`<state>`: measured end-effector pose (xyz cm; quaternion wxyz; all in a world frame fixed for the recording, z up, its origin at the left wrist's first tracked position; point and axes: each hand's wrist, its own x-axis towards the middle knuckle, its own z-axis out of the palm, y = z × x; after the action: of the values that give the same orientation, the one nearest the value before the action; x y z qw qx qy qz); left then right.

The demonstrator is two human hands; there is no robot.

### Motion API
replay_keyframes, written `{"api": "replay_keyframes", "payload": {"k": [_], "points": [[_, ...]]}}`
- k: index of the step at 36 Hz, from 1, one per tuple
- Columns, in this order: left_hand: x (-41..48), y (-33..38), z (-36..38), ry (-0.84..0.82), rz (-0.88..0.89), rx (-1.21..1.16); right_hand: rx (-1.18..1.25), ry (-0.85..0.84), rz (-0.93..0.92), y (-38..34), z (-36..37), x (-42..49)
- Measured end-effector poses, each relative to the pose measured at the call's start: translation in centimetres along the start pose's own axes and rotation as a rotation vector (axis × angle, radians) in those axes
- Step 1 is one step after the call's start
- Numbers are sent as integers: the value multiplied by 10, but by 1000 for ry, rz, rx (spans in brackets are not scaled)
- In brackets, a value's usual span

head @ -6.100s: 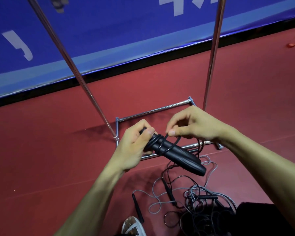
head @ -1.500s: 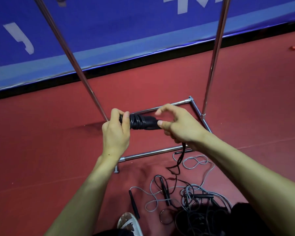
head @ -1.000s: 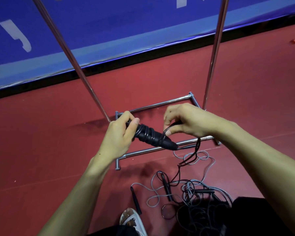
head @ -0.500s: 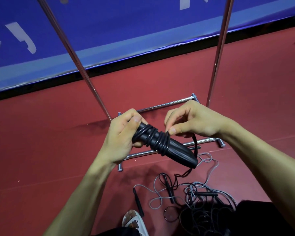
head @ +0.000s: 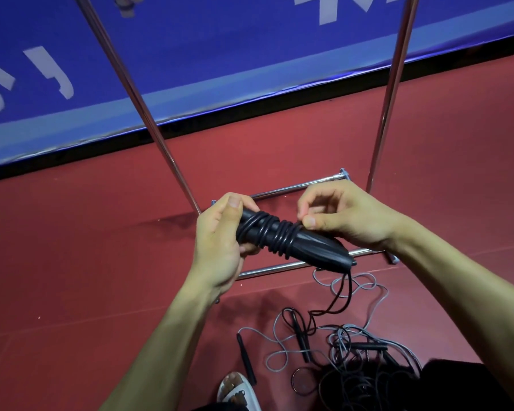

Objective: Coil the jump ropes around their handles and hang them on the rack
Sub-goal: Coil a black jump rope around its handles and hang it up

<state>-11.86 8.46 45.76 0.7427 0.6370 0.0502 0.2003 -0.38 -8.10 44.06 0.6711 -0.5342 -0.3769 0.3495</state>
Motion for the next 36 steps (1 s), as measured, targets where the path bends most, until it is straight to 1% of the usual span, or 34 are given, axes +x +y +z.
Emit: {"api": "replay_keyframes", "payload": {"k": [4, 7, 10, 14, 16, 18, 20, 21, 24, 26, 29, 31, 33, 34, 36], "points": [[-1, 2, 1, 42, 0, -50, 102, -13, -46, 1, 4, 3], [1, 3, 1, 111, -27, -90, 125, 38, -90, 7, 9, 5], [3, 4, 3, 175, -88, -153, 240, 122, -114, 15, 19, 8], [5, 2, 11, 245, -191, -325, 404, 289, -72, 16, 30, 11], [7, 1, 15, 292, -230, -426, 460, 305, -57, 16, 33, 11], [12, 2, 14, 366, -275, -550, 465, 292, -62, 19, 38, 11], [21, 3, 12, 470, -290, -646, 382, 335, -34, 26, 45, 11], [26, 2, 10, 521, -270, -628, 292, 374, -4, 29, 50, 11], [36, -5, 5, 636, -179, -423, 64, 471, 99, 34, 60, 13], [41, -11, 0, 708, -144, -324, -34, 471, 155, 35, 64, 13], [51, -20, -15, 797, -66, -129, -202, 410, 233, 33, 68, 11], [53, -25, -23, 810, -16, 18, -265, 372, 259, 32, 67, 9], [50, -28, -28, 797, 34, 223, -337, 398, 264, 32, 65, 9], [48, -28, -30, 790, 61, 309, -318, 425, 275, 34, 63, 9], [45, -30, -33, 780, 97, 392, -264, 453, 272, 36, 61, 9]]}}
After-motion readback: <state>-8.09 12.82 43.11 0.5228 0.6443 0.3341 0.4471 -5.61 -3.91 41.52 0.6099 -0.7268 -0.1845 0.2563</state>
